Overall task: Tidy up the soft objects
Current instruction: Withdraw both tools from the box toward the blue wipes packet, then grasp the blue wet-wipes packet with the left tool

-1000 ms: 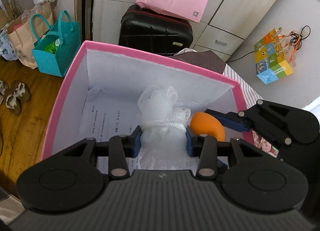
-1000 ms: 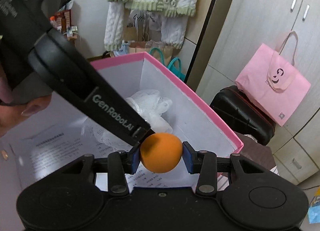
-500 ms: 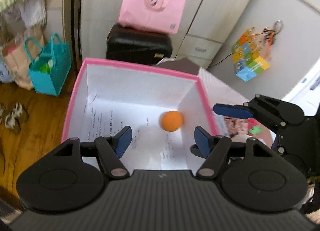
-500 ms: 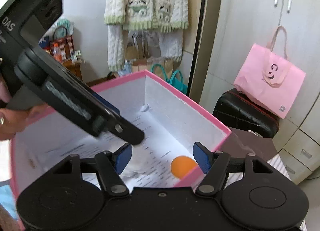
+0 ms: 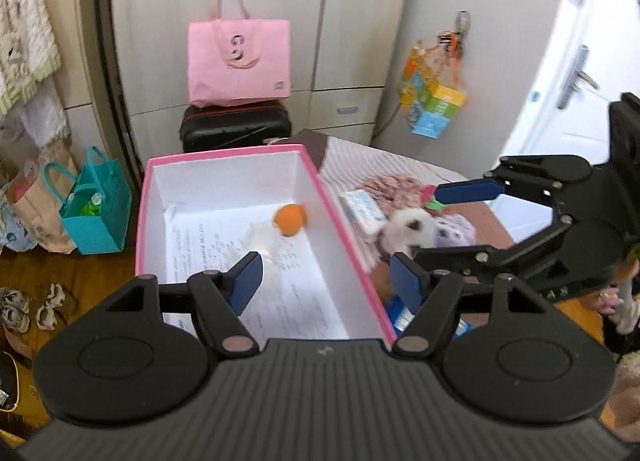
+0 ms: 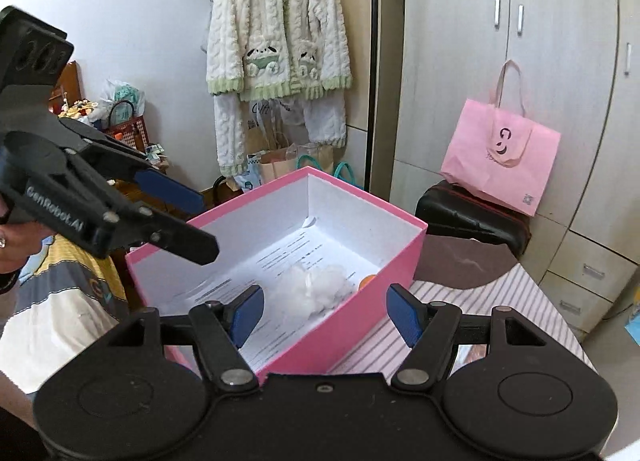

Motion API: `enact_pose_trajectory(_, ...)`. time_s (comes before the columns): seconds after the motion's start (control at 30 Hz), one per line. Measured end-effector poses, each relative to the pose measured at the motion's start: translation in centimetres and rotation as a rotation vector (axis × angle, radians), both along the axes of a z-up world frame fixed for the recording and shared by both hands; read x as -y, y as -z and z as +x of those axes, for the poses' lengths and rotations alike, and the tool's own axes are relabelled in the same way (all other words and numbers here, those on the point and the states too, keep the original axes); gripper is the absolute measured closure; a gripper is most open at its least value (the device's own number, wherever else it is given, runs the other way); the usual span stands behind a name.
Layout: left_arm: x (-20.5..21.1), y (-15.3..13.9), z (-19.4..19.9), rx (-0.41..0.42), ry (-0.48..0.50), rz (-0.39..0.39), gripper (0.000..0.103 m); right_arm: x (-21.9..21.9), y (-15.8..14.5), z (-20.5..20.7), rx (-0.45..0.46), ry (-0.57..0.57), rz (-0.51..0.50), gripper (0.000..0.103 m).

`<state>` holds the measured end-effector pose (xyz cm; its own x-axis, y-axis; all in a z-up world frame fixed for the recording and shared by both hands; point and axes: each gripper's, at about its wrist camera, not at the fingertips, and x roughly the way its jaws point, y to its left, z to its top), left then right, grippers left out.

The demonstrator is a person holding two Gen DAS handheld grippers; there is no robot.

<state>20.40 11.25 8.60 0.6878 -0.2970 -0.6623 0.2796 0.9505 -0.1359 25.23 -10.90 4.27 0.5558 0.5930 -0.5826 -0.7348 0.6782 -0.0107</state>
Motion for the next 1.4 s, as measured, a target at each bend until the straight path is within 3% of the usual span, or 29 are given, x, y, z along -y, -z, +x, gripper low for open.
enact_pose_trajectory(0.37,4.0,-0.6,-7.8,-0.009,0.171,0.008,0.032,4.1,-1.2,-7.7,0.064,0.024,-0.023,0.028)
enact_pose_trajectory(0.67,7.5,1.6,-11.2,-0.019,0.227,0.05,0.032,6.4,1.0,-11.9,0.063,0.004,-0.032,0.024)
enact_pose_trajectory(1.0,9.8,5.2,-11.2,-0.08,0.229,-0.004,0.033,8.0,5.7,-13.8,0.043,0.0,-0.081,0.023)
enact_pose_trajectory(1.2,11.8,8.7,-8.3,-0.194,0.246,-0.054,0.033,8.6,9.0,-13.5,0.083,-0.001,-0.099,0.023)
enact_pose_trajectory(1.4,12.8,11.5,-5.6,-0.207,0.181,-0.076,0.033,8.4,12.3,-12.7,0.16,-0.009,-0.149,0.023)
